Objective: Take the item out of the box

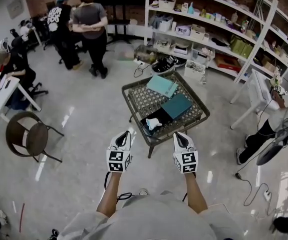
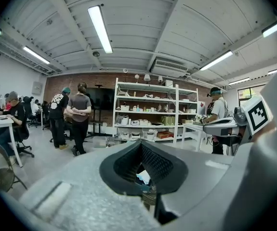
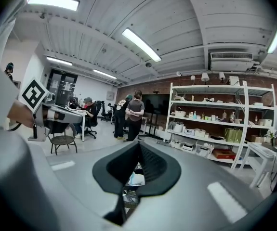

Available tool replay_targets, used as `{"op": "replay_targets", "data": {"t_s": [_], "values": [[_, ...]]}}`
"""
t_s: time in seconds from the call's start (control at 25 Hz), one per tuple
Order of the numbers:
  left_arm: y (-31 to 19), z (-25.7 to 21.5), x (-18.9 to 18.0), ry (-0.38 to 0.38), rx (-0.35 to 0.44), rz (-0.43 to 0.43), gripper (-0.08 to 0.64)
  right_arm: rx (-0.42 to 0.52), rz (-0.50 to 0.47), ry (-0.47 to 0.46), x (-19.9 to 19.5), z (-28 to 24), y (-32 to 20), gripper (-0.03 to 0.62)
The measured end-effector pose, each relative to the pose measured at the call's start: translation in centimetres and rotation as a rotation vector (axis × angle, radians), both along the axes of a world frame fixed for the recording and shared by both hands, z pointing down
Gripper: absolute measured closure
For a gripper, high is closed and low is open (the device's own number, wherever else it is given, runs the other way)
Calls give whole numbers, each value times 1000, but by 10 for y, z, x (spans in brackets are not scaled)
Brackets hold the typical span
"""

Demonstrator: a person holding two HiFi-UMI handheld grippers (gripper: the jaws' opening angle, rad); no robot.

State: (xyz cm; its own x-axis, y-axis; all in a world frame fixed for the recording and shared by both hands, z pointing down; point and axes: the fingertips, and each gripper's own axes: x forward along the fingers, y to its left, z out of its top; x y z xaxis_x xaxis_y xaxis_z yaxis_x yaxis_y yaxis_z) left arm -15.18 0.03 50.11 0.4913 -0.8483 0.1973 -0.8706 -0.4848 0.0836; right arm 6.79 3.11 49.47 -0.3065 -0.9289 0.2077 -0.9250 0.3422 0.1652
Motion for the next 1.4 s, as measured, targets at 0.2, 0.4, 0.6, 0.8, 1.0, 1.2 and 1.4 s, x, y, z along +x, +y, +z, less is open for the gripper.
{"op": "replay_targets", "data": {"t_s": [0.2, 0.4, 0.6, 0.8, 1.0, 1.2, 1.4], "values": [[-21, 4, -1, 2, -2, 13, 557, -11, 15, 2, -1, 6, -17, 592], [-38, 11, 12, -2, -15, 36, 557, -18, 27, -8, 6, 11, -31, 592], [-59, 19, 23, -8, -24, 29, 557, -35, 30, -22, 21, 24, -52, 592], [-97, 23, 26, -23, -25, 3, 557, -41, 9, -37, 28, 33, -93, 592], [-139, 20, 37, -39, -28, -24, 557, -47, -22, -53, 38, 36, -141, 592], [-183, 15, 50, -50, -33, -57, 557, -54, -58, -65, 51, 35, -193, 592], [-221, 14, 68, -62, -40, -87, 557, -60, -96, -76, 65, 36, -240, 592]]}}
